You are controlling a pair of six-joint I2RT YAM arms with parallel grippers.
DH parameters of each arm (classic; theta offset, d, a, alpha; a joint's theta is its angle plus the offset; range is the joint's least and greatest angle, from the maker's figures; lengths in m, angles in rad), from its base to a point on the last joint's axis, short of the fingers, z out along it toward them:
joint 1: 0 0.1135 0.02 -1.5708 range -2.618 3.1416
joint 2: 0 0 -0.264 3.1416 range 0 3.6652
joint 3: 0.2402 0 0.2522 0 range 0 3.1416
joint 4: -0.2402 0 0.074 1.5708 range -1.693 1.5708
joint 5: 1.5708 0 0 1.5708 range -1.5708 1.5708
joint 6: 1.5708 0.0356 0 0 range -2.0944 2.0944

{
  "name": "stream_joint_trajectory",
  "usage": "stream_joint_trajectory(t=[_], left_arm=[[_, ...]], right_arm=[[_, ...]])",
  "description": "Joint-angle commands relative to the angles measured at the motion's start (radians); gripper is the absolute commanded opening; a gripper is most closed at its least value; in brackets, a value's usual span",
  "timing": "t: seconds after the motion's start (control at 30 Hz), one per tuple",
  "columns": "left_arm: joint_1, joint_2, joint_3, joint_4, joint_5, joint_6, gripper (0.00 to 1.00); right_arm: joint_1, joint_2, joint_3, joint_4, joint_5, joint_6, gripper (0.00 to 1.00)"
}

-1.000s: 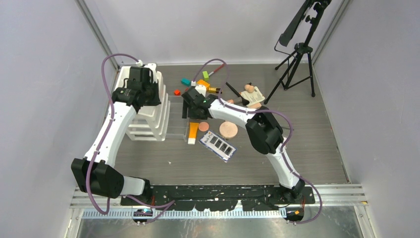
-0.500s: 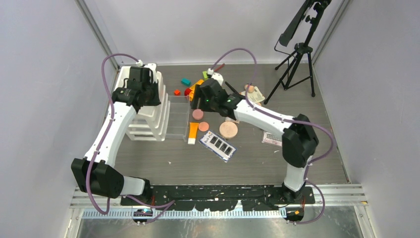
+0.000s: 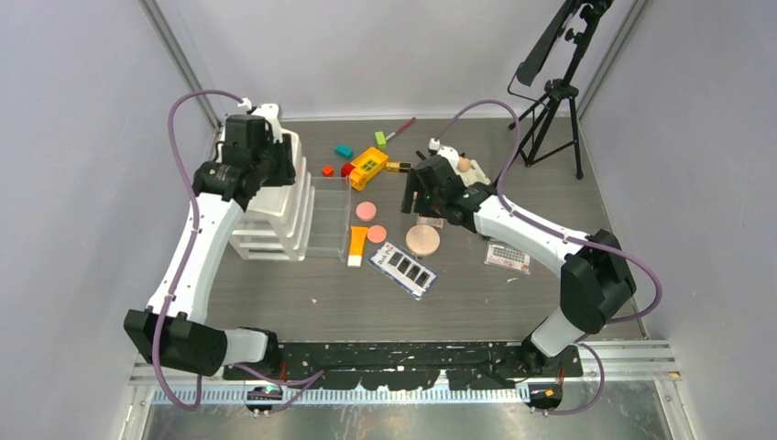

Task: Organize the makeup
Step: Open the drawer in the storage box.

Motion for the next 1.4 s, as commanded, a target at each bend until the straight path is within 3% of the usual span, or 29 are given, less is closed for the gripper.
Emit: stream_joint_trajectory(t=[0.0, 0.37, 0.43, 0.83, 1.13, 1.37], left_arm=[[0.004, -0.053, 0.049, 0.041, 0.015, -0.005, 0.43], [0.004, -0.266, -0.121, 0.114, 0.035, -0.03, 0.64], [0.004, -0.301, -0.155, 0.117, 0.053, -0.033, 0.73], [0.004, -0.458, -0.3, 0.128, 0.009, -0.025, 0.73], [0.004, -0.492, -0.332, 0.126, -0.006, -0.032, 0.69], [0.004, -0.519, -0.338, 0.122, -0.067, -0.039, 0.69]], right_arm=[[-0.01, -0.068, -0.055, -0.012, 0.043, -0.038, 0.73], [-0.011, -0.097, -0.124, -0.102, 0.151, -0.108, 0.74], [-0.011, -0.096, -0.126, -0.105, 0.172, -0.114, 0.74], [-0.013, -0.048, -0.088, -0.13, 0.204, -0.104, 0.74], [-0.052, -0.013, -0.077, -0.099, 0.215, 0.025, 0.74], [-0.092, 0.106, 0.026, 0.006, 0.185, 0.166, 0.74]])
